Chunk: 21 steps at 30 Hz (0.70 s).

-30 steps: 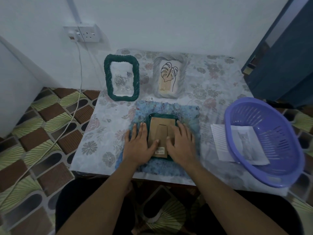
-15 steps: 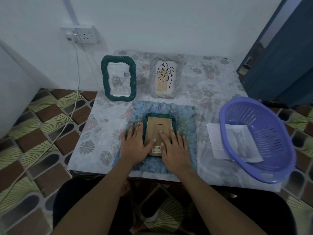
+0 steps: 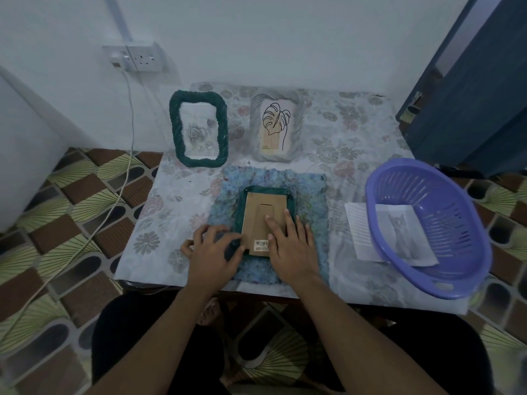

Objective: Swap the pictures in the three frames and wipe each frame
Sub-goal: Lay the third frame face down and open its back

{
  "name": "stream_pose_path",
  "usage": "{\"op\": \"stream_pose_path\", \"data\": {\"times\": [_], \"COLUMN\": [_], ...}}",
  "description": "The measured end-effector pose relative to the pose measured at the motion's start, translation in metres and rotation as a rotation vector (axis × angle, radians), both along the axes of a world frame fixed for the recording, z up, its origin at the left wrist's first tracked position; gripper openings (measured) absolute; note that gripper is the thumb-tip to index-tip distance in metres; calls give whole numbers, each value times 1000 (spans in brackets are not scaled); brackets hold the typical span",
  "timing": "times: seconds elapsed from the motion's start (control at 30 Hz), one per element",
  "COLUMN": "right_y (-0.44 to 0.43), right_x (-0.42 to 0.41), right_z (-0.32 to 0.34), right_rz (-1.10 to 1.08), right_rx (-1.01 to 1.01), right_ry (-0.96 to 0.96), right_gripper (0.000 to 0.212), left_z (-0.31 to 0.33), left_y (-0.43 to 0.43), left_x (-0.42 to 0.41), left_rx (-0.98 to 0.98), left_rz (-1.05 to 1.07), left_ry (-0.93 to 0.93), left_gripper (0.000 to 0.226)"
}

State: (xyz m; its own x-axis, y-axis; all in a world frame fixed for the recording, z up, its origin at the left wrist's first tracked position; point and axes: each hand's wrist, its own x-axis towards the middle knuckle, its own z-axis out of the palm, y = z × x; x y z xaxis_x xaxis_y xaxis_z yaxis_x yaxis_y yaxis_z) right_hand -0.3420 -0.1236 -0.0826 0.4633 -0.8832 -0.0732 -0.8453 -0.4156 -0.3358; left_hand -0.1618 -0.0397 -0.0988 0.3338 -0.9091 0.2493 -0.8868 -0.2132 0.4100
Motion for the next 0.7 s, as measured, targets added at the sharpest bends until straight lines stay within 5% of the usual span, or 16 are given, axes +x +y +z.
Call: {"op": "stream_pose_path", "data": {"times": [0.23, 0.7], "right_y": [0, -1], "right_x": [1, -1], "right_z": [0, 2], "right_rz": [-11, -8], "right_rx": [0, 25], "right_ry": [-2, -1], "right_gripper": [57, 50], "left_z": [-2, -1], "left_y": [15, 14], "left_x": [7, 6], "left_rx": [-15, 77], "left_rz": [-77, -137], "left_ry": [140, 96], "left_gripper": [36, 32]}}
